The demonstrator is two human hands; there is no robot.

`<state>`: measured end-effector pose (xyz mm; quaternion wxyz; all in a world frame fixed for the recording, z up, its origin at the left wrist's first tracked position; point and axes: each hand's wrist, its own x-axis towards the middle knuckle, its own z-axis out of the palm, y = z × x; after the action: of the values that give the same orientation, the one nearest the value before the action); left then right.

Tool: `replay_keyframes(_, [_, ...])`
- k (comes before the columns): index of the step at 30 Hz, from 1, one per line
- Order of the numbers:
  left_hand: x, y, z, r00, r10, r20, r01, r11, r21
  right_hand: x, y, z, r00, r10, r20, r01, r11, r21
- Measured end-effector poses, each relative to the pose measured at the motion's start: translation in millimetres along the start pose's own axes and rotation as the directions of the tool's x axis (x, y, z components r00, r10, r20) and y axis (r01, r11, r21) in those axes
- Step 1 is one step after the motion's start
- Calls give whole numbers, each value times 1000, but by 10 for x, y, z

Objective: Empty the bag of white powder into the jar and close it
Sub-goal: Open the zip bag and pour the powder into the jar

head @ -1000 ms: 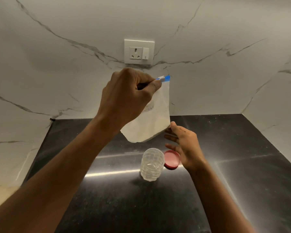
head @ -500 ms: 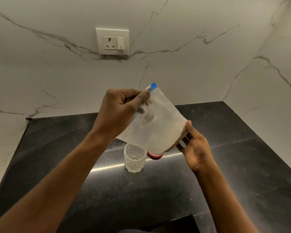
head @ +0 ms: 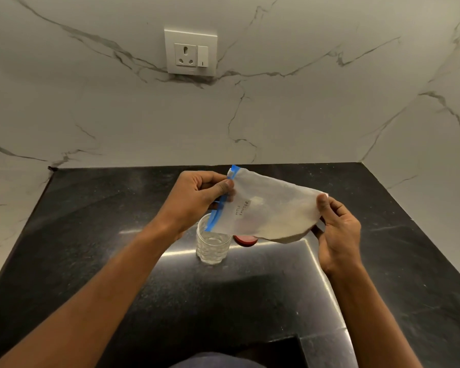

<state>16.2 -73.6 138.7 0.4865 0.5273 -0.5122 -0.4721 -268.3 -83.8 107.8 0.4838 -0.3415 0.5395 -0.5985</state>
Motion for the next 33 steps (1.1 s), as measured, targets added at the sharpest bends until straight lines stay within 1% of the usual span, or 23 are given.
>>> replay_keyframes(3, [-14, -61, -31, 1000, -9, -6, 9, 1000, -19, 9, -30, -21, 999, -23, 25, 23, 1000, 0])
replay_keyframes(6, [-41, -127, -54, 999, -21, -42, 20, 999, -33, 24, -98, -44, 994, -65, 85, 66, 998, -5])
replay_keyframes(10, [-71, -196, -93, 996, -37, -81, 34, 999, -39, 8, -205, -33, 975, -151, 164, 159, 986, -38])
replay_keyframes(13, [-91, -230, -134, 994, -60, -93, 54, 996, -65, -32, -281, 13, 940, -277, 200, 297, 952, -78])
replay_keyframes(15, [-114, -256, -162, 993, -72, -93, 62, 993, -100, -68, -337, 55, 909, -356, 219, 378, 923, -69])
replay_keyframes(20, [-175, -311, -210, 993, -77, -89, 62, 985, -161, -150, -448, 205, 843, -485, 232, 513, 854, -80])
replay_keyframes(24, [-204, -325, -241, 994, -84, -68, 69, 978, -199, -215, -490, 327, 826, -523, 211, 550, 829, -99])
replay_keyframes(28, [-197, -378, -286, 992, -89, -94, 73, 985, -159, -249, -518, 398, 819, -528, 223, 564, 812, -149])
replay_keyframes(33, [-205, -389, -338, 991, -100, -88, 87, 986, -142, -281, -549, 462, 803, -549, 234, 593, 773, -224])
